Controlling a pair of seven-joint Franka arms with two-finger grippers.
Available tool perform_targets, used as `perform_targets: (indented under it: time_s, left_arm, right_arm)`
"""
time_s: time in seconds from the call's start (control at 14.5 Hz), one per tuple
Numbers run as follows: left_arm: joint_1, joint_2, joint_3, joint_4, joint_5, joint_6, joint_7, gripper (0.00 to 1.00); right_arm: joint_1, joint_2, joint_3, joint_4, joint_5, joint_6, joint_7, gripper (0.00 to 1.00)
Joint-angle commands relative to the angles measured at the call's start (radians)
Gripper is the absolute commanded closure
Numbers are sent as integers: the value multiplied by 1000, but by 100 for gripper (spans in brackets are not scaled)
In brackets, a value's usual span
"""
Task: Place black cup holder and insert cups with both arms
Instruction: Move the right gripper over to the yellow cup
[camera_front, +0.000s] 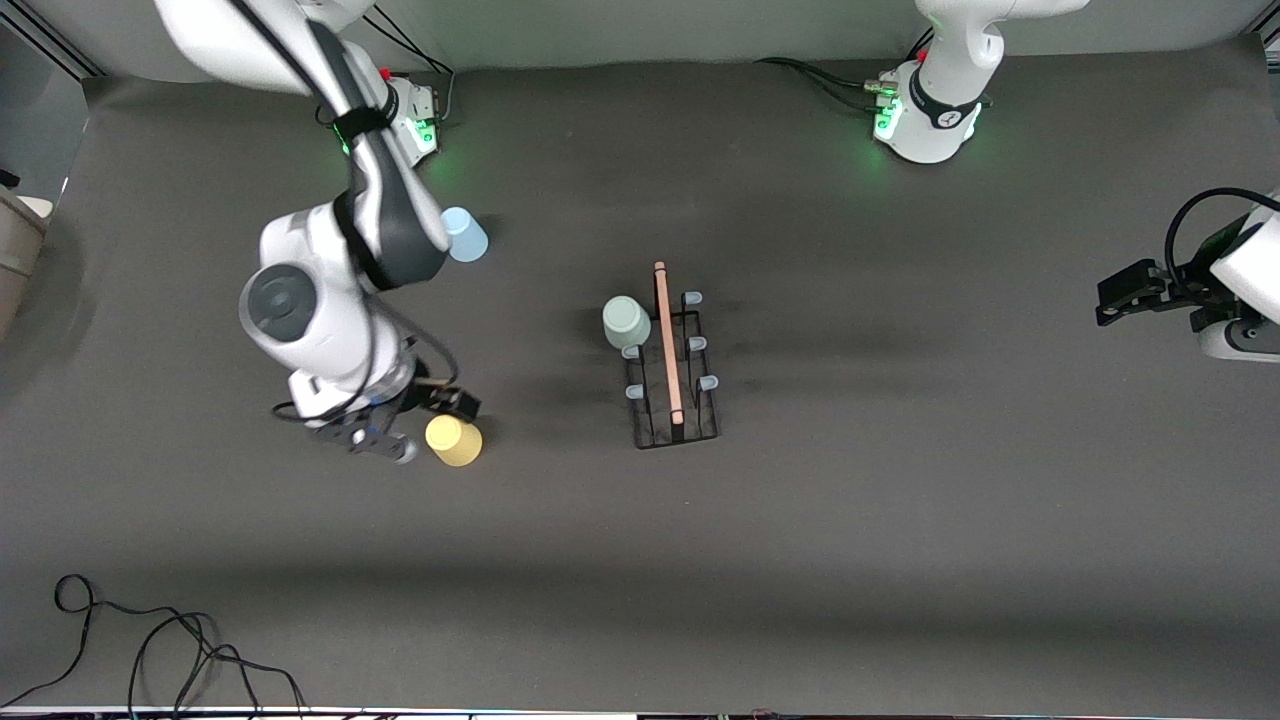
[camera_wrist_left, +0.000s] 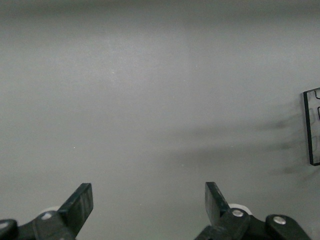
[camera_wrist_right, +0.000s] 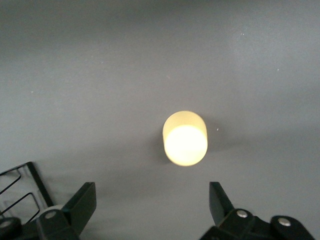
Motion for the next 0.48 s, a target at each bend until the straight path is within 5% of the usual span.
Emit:
perform_targets:
  time_s: [0.0, 0.41]
  left_arm:
    - [-4, 11, 2, 34, 17, -2, 9, 0]
    - [-4, 27, 2, 42, 48, 18, 9, 0]
  right_arm:
    - [5, 66, 2, 5, 37, 61, -48, 0]
    - [-41, 149, 2, -9, 37, 142, -161, 0]
